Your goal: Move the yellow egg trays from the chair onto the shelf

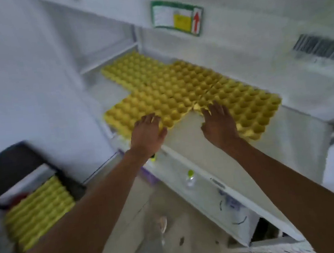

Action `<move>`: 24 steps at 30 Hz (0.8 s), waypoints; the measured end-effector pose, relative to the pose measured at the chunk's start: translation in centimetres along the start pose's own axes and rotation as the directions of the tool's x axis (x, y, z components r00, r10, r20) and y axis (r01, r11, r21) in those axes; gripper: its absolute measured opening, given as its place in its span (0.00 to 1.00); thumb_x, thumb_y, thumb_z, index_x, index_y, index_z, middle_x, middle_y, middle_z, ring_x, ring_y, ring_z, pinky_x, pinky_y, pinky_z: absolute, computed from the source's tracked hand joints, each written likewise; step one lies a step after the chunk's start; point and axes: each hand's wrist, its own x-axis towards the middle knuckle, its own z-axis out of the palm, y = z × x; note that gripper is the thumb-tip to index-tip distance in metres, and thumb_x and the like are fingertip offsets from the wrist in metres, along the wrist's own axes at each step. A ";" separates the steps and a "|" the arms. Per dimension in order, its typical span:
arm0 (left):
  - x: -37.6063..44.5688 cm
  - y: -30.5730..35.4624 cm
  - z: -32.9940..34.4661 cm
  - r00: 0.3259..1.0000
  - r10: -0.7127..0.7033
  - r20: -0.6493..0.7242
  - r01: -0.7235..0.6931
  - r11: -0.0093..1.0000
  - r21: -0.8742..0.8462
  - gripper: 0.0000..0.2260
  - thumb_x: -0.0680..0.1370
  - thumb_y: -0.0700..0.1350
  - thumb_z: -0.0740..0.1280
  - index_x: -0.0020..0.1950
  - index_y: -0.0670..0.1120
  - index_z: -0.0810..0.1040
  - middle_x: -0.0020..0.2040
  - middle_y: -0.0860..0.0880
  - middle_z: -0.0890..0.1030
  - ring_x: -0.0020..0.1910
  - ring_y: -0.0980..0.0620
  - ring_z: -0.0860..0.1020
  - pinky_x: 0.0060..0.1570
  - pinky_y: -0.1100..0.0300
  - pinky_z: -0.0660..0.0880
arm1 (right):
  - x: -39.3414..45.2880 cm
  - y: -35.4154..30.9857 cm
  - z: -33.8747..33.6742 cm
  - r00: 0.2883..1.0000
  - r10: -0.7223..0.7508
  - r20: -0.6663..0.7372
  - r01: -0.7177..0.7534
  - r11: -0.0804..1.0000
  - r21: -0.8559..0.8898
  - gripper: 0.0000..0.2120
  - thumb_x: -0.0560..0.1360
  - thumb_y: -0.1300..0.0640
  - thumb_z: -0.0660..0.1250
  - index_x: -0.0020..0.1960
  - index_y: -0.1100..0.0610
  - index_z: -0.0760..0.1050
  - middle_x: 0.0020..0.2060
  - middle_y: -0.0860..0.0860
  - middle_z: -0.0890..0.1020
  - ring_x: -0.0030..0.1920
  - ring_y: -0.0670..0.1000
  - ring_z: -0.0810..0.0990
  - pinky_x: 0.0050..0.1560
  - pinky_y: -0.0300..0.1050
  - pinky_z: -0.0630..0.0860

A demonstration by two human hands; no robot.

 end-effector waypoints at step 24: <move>-52.0 -30.1 1.5 0.513 -0.787 0.344 0.852 0.515 -0.091 0.25 0.82 0.53 0.61 0.79 0.46 0.66 0.73 0.44 0.74 0.71 0.40 0.73 0.67 0.44 0.73 | -16.4 -51.4 4.1 0.575 -0.607 0.548 0.475 0.793 0.380 0.20 0.81 0.53 0.57 0.67 0.63 0.72 0.63 0.59 0.75 0.66 0.60 0.72 0.63 0.56 0.72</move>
